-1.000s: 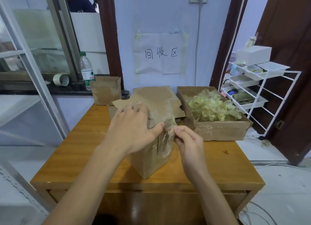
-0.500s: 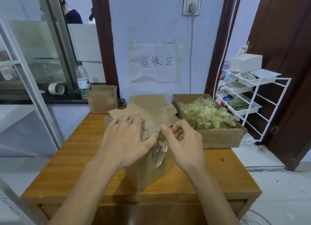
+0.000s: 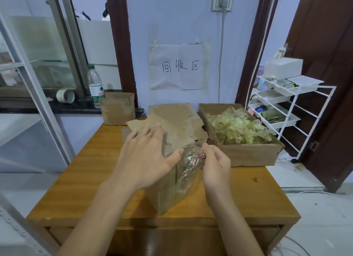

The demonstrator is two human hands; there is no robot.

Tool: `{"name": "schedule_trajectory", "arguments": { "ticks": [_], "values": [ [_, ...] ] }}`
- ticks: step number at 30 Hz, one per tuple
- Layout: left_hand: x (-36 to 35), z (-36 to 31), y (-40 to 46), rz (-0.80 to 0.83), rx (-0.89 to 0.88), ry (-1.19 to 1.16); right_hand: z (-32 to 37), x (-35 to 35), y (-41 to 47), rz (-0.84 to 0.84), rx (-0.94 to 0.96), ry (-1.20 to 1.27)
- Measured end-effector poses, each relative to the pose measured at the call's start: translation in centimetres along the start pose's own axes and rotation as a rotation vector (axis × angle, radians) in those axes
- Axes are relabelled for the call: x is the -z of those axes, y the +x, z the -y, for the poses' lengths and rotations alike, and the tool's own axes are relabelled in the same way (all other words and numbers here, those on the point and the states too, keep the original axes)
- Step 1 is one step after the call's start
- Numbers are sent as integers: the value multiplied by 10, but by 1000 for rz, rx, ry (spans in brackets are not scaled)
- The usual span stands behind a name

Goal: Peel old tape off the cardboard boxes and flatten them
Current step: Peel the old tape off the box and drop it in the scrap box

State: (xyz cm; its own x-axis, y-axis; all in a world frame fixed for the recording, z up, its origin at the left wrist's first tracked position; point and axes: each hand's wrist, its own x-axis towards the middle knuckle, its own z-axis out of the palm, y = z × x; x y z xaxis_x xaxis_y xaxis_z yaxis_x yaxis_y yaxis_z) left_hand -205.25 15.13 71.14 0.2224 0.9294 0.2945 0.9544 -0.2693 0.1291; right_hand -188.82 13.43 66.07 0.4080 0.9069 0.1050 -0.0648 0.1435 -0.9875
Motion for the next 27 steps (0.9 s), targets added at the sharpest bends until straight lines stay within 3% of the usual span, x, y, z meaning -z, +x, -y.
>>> {"name": "schedule_trajectory", "arguments": {
  "ticks": [5, 9, 15, 19, 23, 27],
  "values": [
    [-2, 2, 0, -2, -3, -22, -10, -7, -9, -81, -161, 245],
    [-1, 2, -1, -1, -8, -17, -14, -9, -21, -17, -146, 434],
    [-3, 2, -1, -15, -5, -16, -9, -9, -21, 182, -51, 168],
    [-4, 2, -2, -24, 8, -13, -15, -10, -14, 141, -19, 55],
    [-4, 1, -1, -28, 7, -9, -28, -10, -19, 87, -271, 379],
    [-2, 1, -3, -30, 8, -15, -28, -10, -28, 78, -300, 541]
  ]
}}
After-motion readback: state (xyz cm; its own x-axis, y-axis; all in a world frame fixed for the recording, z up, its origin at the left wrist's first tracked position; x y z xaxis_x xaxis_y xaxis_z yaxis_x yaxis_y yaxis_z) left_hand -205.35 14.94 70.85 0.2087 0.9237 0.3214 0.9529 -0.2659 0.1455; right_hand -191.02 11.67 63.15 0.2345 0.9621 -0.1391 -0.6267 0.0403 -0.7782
